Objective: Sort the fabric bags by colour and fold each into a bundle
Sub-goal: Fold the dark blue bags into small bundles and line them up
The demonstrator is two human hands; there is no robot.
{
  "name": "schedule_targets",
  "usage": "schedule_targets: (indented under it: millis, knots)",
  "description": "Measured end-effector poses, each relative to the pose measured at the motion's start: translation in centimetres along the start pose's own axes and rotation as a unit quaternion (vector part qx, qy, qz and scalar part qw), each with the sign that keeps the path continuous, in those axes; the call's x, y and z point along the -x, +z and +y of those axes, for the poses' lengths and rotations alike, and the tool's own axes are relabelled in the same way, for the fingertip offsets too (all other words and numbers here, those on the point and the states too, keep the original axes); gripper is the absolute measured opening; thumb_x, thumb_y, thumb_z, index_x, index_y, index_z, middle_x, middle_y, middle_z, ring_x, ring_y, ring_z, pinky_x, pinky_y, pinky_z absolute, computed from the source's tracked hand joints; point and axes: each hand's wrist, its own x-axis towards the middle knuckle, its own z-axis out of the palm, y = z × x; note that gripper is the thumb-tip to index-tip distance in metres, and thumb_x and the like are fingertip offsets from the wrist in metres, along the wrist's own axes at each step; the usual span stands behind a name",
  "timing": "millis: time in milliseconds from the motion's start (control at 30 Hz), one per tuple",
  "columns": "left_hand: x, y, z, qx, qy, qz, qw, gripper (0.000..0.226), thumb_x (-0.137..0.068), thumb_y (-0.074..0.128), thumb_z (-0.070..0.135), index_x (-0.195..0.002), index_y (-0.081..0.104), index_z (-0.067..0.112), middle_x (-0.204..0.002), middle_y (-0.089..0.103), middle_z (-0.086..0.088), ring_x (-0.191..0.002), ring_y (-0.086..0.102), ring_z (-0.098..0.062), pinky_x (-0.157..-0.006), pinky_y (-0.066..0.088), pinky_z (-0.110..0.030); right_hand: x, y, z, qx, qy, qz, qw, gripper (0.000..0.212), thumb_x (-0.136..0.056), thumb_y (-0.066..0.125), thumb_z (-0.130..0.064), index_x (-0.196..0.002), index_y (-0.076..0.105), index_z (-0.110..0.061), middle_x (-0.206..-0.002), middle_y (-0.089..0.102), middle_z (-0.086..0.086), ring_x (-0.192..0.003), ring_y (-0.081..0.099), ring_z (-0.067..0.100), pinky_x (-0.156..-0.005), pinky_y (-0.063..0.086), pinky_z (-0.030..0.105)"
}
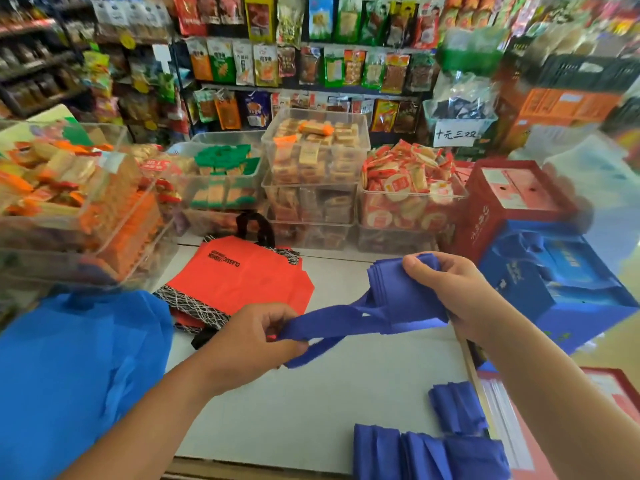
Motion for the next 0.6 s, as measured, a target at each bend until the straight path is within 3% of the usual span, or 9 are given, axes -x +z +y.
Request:
schedule_targets:
  millis: [100, 200, 267, 333, 400, 467, 500, 600]
  knots:
    - [0.3, -0.2, -0.7, -0.042, 0.035, 0.033, 0.998, 0.029, -0.081, 0.082, 0.001, -0.087, 0.076, 0.029, -0.095, 0.070, 0.004, -0.088, 0.071, -0.012, -0.076, 0.059, -0.028, 0.0, -0.7, 0.9, 0.006, -0.017, 0.027, 0.999, 0.039, -0.077, 0.086, -0.045, -0.099, 0.077, -0.014, -0.100, 0.077, 0.019, -0.094, 0.072, 0.040, -0.086, 0.058, 0.050]
    - [0.2, 0.0, -0.3, -0.072, 0.042, -0.003, 0.997, 0.029, -0.084, 0.085, 0.024, -0.110, 0.076, 0.033, -0.121, 0.066, 0.021, -0.116, 0.063, -0.001, -0.098, 0.051, -0.020, -0.1, -0.9, 0.9, 0.060, -0.069, 0.024, 0.996, 0.034, -0.076, 0.084, -0.046, -0.096, 0.076, -0.019, -0.098, 0.075, 0.019, -0.093, 0.070, 0.043, -0.082, 0.058, 0.054]
    - [-0.9, 0.9, 0.7, -0.036, 0.020, 0.046, 0.998, 0.035, -0.086, 0.080, 0.037, -0.120, 0.072, 0.031, -0.120, 0.068, 0.024, -0.115, 0.062, 0.006, -0.102, 0.050, -0.022, 0.2, -0.1, 0.3, 0.088, -0.101, -0.010, 0.991, 0.025, -0.083, 0.083, -0.040, -0.096, 0.075, -0.020, -0.095, 0.076, 0.015, -0.096, 0.071, 0.041, -0.084, 0.058, 0.056]
    - [-2.3, 2.1, 2.3, -0.028, 0.008, 0.034, 0.999, 0.051, -0.087, 0.077, 0.046, -0.134, 0.064, 0.029, -0.129, 0.065, 0.023, -0.120, 0.059, 0.008, -0.107, 0.049, -0.026, 0.3, 1.3, -0.6, 0.108, -0.121, -0.056, 0.985, 0.014, -0.090, 0.080, -0.028, -0.099, 0.074, -0.019, -0.093, 0.076, 0.011, -0.090, 0.073, 0.032, -0.081, 0.059, 0.049]
    - [-3.2, 3.3, 3.6, 0.012, 0.009, -0.041, 0.999, 0.048, -0.089, 0.077, 0.045, -0.132, 0.064, 0.029, -0.126, 0.069, 0.017, -0.115, 0.062, 0.003, -0.101, 0.053, -0.031, 0.5, 2.6, -1.6, 0.102, -0.133, -0.097, 0.981, 0.016, -0.089, 0.077, -0.025, -0.101, 0.073, -0.017, -0.092, 0.076, 0.008, -0.086, 0.073, 0.022, -0.075, 0.060, 0.036]
    - [-3.5, 3.5, 4.1, 0.102, 0.001, -0.072, 0.992, 0.024, -0.092, 0.077, 0.026, -0.115, 0.071, 0.022, -0.100, 0.077, 0.006, -0.088, 0.069, -0.004, -0.076, 0.058, -0.028, 0.4, 3.4, -2.3, 0.088, -0.134, -0.126, 0.979, 0.021, -0.085, 0.078, -0.028, -0.102, 0.072, -0.016, -0.092, 0.076, 0.007, -0.085, 0.073, 0.020, -0.072, 0.058, 0.030]
    - [-3.5, 3.3, 4.1, 0.126, -0.003, -0.079, 0.989, 0.018, -0.092, 0.077, 0.018, -0.109, 0.073, 0.018, -0.089, 0.076, 0.004, -0.077, 0.068, -0.007, -0.067, 0.055, -0.025, 0.2, 3.6, -2.5, 0.088, -0.134, -0.135, 0.978, 0.021, -0.086, 0.079, -0.029, -0.102, 0.072, -0.016, -0.092, 0.075, 0.007, -0.085, 0.072, 0.020, -0.072, 0.057, 0.029]
    - [-3.4, 1.8, 2.6, 0.100, -0.014, -0.109, 0.989, 0.007, -0.092, 0.075, 0.012, -0.098, 0.075, 0.008, -0.074, 0.067, 0.000, -0.063, 0.055, -0.012, -0.060, 0.043, -0.028, -0.2, 3.7, -2.8, 0.100, -0.129, -0.147, 0.976, 0.023, -0.087, 0.080, -0.030, -0.103, 0.072, -0.015, -0.096, 0.074, 0.011, -0.087, 0.071, 0.021, -0.075, 0.058, 0.032]
